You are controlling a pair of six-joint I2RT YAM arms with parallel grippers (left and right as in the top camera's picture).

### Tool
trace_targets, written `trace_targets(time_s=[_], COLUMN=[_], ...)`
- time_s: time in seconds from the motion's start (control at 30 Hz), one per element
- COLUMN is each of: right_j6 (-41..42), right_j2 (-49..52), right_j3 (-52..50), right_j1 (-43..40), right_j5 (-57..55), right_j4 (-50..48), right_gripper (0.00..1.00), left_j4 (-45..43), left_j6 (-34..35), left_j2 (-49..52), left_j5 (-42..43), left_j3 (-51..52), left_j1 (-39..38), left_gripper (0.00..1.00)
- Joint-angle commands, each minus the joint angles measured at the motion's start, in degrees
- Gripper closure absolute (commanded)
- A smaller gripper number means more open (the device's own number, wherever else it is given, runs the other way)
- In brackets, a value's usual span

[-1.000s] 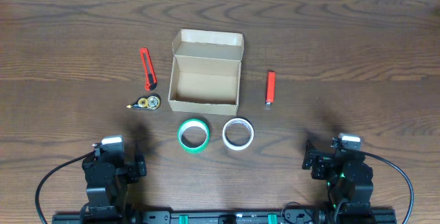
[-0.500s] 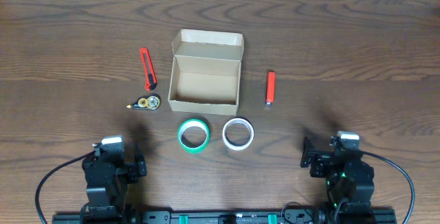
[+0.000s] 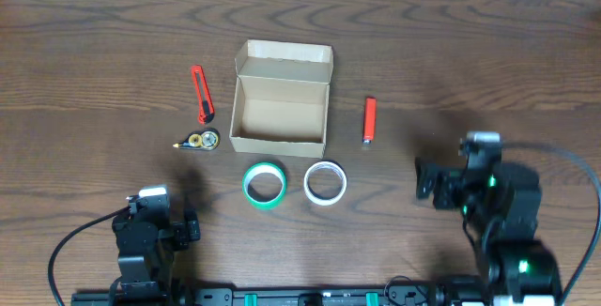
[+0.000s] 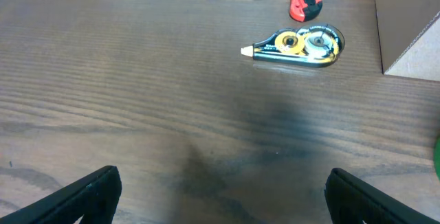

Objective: Pack container
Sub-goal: 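Reach the right gripper to the red stapler and grasp it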

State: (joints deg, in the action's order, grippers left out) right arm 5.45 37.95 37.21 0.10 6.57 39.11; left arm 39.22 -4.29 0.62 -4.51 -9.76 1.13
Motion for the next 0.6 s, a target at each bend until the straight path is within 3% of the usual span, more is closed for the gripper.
trace_targets(time_s=[0.0, 0.4, 0.57], right_j6=[-0.81, 7.13, 12.0], right_j2=[8.61, 39.28, 45.59], right_j3=[6.34, 26.99, 29.64], right_j1=[0.07, 9.92, 11.08], right_j5=[2.78, -3.02, -4.07], right_j4=[0.09, 3.8, 3.32], right_gripper=[0.01, 0.01, 0.01], left_j4=[0.42, 0.42, 0.42], left_j6=[0.63, 0.63, 0.63], left_j2=[-0.42, -0.42, -0.42], left_j5=[-0.35, -0.37, -0.35], left_j3=[0.57, 0.57, 0.57], left_j1=[0.35, 0.35, 0.35], left_gripper=[0.05, 0.04, 0.05])
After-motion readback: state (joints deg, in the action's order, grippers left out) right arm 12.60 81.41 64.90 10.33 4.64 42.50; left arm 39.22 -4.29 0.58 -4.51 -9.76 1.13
